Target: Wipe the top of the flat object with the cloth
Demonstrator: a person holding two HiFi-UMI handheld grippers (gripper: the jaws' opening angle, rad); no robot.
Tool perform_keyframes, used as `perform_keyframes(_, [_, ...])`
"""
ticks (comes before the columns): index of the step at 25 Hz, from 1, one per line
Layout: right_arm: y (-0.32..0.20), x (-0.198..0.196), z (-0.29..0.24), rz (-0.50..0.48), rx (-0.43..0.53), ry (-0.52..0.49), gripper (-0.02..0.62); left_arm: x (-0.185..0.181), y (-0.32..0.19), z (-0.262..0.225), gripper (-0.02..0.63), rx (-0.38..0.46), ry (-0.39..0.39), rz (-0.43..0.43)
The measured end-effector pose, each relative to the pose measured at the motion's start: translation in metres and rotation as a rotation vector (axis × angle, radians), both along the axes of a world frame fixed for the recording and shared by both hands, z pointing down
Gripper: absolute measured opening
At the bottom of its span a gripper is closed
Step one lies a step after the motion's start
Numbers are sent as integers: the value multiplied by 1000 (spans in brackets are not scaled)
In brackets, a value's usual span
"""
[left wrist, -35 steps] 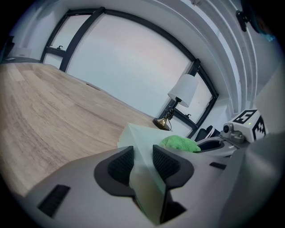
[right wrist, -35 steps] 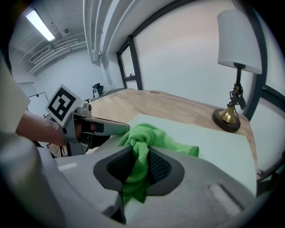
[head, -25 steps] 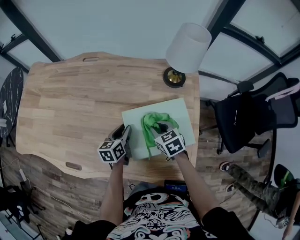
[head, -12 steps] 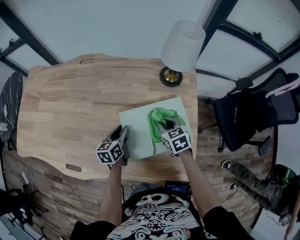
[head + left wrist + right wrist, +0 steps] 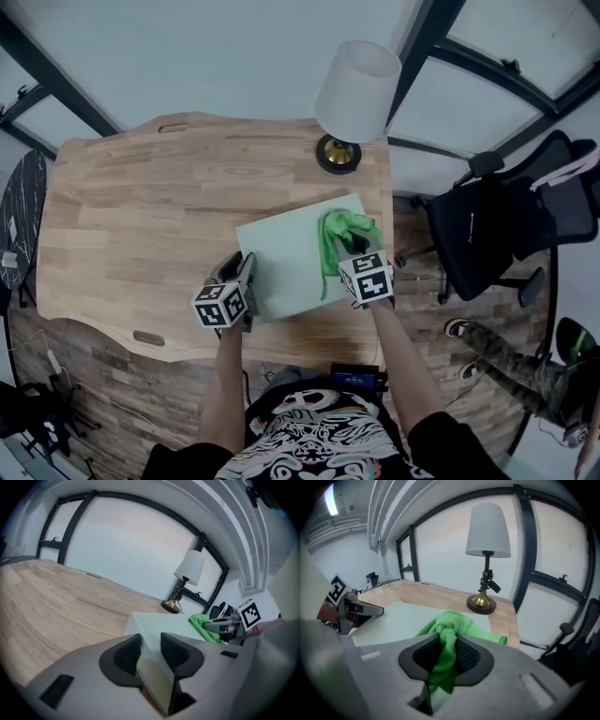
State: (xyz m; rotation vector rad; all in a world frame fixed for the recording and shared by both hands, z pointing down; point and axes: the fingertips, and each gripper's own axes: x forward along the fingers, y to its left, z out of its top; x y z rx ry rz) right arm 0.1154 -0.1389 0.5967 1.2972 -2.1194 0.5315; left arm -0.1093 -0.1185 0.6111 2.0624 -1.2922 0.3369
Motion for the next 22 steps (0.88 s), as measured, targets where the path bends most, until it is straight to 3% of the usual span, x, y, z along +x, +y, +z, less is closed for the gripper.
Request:
perform_keyframes(3, [-2,9,-2,47,44,35,75,1,-3,-1,135,2,-44,22])
perform_keyframes(8, [-2,5,-16,87,109,79,74,0,-2,-3,132,-15,-44,4])
perform_keyframes(11, [3,10,-31,109,144,65,74,1,-5,-17,129,41,-156,22])
perform_keyframes(13, [9,13,-42,138,164,45,74,6,-5,-32,129,85,-186,40])
perform_keyframes(16, [16,15,-58,159,211,36,74,18,-7,-62,51,152,-138,50])
perform_keyframes(22, [37,-3,-110,184,311,-58,74,29,8,-133,18,331,-80,45])
